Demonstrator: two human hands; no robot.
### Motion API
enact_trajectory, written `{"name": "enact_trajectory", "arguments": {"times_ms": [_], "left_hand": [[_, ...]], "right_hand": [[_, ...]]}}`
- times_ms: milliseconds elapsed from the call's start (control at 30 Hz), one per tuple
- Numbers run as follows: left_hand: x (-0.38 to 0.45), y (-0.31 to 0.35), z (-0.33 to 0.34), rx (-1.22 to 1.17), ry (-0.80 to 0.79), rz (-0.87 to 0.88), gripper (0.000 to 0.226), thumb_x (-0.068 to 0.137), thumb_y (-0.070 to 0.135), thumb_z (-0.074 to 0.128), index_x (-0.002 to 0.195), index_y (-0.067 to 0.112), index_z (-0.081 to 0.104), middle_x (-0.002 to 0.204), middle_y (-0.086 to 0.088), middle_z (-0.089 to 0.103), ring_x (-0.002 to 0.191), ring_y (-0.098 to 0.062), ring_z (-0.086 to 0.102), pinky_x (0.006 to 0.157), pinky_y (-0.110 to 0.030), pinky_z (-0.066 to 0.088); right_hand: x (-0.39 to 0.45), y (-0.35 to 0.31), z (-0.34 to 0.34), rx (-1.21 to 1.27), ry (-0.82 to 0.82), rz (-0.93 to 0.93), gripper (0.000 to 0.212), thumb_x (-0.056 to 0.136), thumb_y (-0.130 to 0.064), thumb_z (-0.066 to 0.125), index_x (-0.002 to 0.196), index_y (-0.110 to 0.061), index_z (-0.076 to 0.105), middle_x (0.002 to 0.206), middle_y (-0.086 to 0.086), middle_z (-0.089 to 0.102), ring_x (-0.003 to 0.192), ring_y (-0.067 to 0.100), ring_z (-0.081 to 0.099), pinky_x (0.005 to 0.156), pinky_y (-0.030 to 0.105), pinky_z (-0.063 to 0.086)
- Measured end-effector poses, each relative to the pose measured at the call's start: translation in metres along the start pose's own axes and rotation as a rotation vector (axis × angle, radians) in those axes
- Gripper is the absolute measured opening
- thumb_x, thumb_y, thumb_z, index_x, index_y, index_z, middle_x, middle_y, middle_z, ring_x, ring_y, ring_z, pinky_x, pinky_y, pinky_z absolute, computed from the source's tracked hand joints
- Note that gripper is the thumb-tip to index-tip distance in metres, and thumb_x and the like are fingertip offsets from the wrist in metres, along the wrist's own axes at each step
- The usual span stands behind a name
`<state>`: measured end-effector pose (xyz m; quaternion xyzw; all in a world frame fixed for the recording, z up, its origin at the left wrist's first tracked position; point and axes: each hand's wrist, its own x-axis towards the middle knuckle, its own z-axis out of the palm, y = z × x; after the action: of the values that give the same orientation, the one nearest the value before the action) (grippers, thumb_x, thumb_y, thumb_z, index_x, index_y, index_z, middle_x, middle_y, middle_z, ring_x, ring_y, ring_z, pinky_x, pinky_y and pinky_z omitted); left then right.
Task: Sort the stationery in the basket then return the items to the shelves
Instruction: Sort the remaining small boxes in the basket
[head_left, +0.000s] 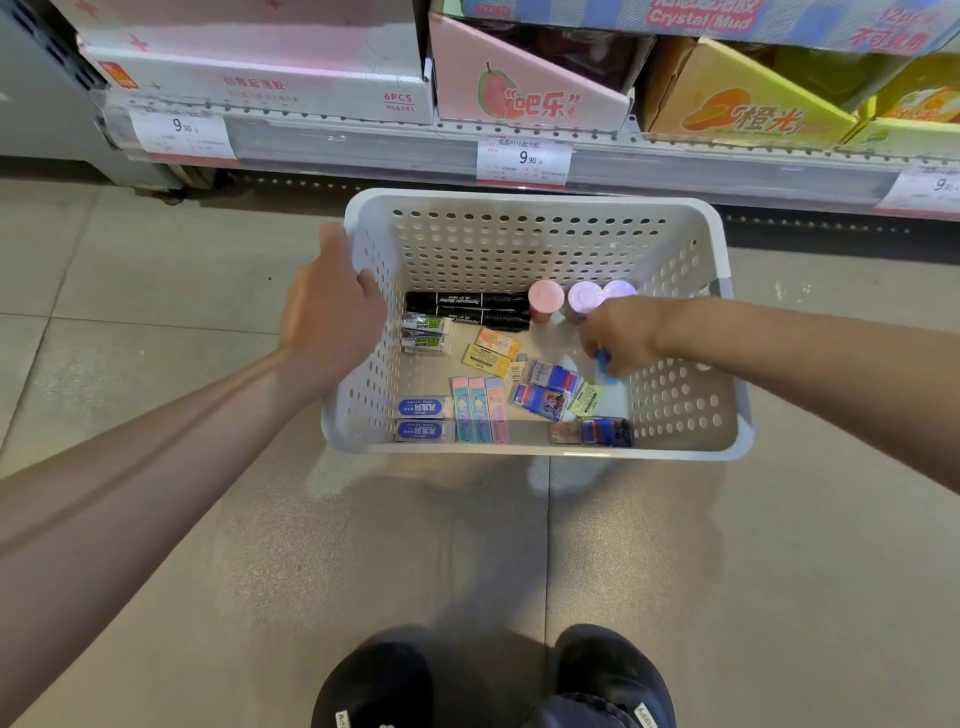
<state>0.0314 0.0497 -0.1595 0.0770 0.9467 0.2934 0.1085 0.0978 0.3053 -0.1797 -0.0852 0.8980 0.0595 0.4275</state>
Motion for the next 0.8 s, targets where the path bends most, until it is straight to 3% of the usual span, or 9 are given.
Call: {"name": "enact_trajectory", "arguments": {"times_ms": [133, 333, 433, 800], "left_hand": [[0.0, 0.0, 0.001, 0.006, 0.004, -0.008, 0.022, 0.1, 0.013, 0.038, 0.12, 0.004, 0.034, 0.082, -0.003, 0.047, 0.059, -0.013, 0.049, 0.046, -0.025, 0.035], [0.001, -0.001, 0.001, 0.007, 0.009, -0.008, 0.023, 0.1, 0.013, 0.038, 0.12, 0.004, 0.034, 0.087, -0.008, 0.051, 0.061, -0.016, 0.052, 0.049, -0.029, 0.043], [0.001, -0.001, 0.001, 0.006, 0.013, -0.004, 0.023, 0.1, 0.013, 0.038, 0.12, 0.004, 0.034, 0.082, -0.005, 0.049, 0.059, -0.015, 0.051, 0.048, -0.027, 0.042], [0.002, -0.002, 0.002, 0.009, 0.016, -0.007, 0.017, 0.099, 0.013, 0.038, 0.113, 0.006, 0.033, 0.071, -0.001, 0.045, 0.057, -0.018, 0.049, 0.049, -0.032, 0.043]], "right_hand": [[0.003, 0.013, -0.005, -0.014, 0.064, 0.027, 0.032, 0.084, -0.018, 0.064, 0.115, -0.012, 0.061, 0.116, 0.007, 0.062, 0.107, 0.025, 0.057, 0.081, 0.027, 0.046], [0.004, 0.009, -0.005, 0.031, 0.048, -0.004, 0.037, 0.08, -0.019, 0.07, 0.115, -0.013, 0.062, 0.114, 0.005, 0.064, 0.106, 0.024, 0.058, 0.081, 0.028, 0.047], [0.003, 0.004, 0.0, 0.017, 0.023, -0.014, 0.035, 0.078, -0.017, 0.07, 0.112, -0.012, 0.061, 0.114, 0.006, 0.063, 0.104, 0.024, 0.059, 0.075, 0.027, 0.046], [0.004, -0.006, 0.016, -0.363, 0.092, 0.006, 0.04, 0.092, -0.009, 0.049, 0.131, -0.01, 0.042, 0.123, 0.009, 0.056, 0.107, 0.028, 0.059, 0.066, 0.029, 0.038]]}}
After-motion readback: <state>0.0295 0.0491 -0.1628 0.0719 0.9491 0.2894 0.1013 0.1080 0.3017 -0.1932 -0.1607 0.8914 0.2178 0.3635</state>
